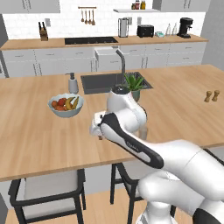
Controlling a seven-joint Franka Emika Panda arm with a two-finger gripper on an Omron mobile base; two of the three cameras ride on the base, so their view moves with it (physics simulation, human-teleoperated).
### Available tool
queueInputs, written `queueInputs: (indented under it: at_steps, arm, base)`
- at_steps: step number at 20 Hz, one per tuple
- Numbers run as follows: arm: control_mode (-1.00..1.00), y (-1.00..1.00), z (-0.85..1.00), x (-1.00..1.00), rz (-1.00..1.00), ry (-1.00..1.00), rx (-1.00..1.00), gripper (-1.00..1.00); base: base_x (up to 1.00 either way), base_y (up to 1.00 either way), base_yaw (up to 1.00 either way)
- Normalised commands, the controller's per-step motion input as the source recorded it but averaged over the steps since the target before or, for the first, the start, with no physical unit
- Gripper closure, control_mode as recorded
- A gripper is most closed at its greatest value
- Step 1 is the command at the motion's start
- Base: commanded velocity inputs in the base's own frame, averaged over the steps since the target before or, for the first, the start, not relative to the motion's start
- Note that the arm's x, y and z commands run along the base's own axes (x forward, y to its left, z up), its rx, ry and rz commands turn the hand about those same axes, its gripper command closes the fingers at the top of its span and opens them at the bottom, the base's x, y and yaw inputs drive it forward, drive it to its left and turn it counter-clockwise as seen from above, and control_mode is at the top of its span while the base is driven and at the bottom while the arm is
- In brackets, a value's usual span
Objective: Take a straw from the drawer in front and place it inside the glass cup on the dining counter.
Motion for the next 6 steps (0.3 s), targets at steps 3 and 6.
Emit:
queueInputs:
  at_steps: [3,6]
  arm:
    - [-1.00,0.57,0.00,-0.75,0.02,-0.05,-0.19,-1.00]
    - [-1.00,0.30,0.00,-0.88,0.00,-0.10,-0.11,-1.00]
  base:
    - [0.00,0.00,0.00]
    - [0.00,0.00,0.00]
